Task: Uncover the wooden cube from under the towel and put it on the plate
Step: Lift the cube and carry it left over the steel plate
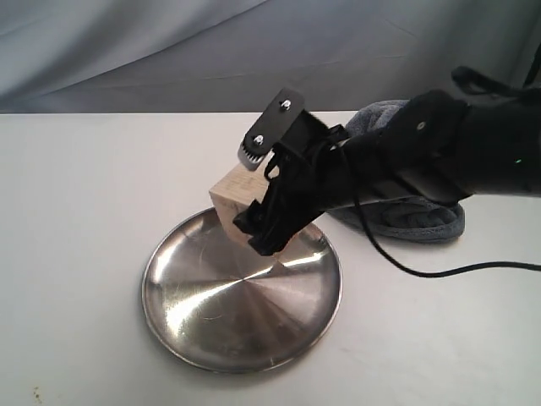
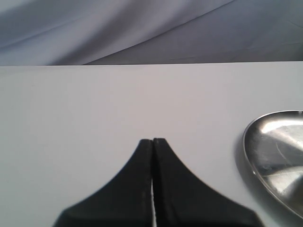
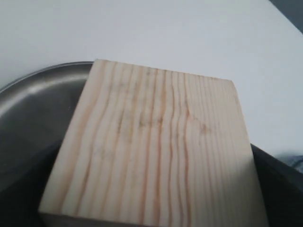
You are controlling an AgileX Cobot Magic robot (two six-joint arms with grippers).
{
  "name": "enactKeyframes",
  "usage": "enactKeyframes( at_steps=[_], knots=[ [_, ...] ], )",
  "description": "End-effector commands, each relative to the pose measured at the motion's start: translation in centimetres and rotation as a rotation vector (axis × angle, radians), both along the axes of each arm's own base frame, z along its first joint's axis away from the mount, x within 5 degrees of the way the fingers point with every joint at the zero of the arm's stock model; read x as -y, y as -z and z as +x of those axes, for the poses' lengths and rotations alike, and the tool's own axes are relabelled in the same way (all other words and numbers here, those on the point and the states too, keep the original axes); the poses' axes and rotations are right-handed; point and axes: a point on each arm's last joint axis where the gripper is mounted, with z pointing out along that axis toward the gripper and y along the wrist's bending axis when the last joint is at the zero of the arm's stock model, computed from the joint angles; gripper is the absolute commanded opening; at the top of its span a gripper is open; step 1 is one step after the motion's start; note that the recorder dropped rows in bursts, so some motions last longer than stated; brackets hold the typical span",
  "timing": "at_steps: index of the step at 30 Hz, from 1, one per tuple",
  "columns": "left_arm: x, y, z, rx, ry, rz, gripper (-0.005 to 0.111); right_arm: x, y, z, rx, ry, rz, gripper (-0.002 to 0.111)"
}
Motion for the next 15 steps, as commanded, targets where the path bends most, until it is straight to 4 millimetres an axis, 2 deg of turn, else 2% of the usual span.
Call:
enactKeyframes(
  at_steps=[1, 15],
  knots=[
    [0.0, 0.0, 0.0, 0.01, -0.001, -0.005, 0.001, -1.5, 0.7, 0.0, 0.068, 0.02, -0.015, 0.0],
    [0.0, 0.0, 0.0, 0.01, -0.002, -0.008, 0.001, -1.9, 3.3, 0.5, 0.03, 0.067, -0.038, 0.0]
  ],
)
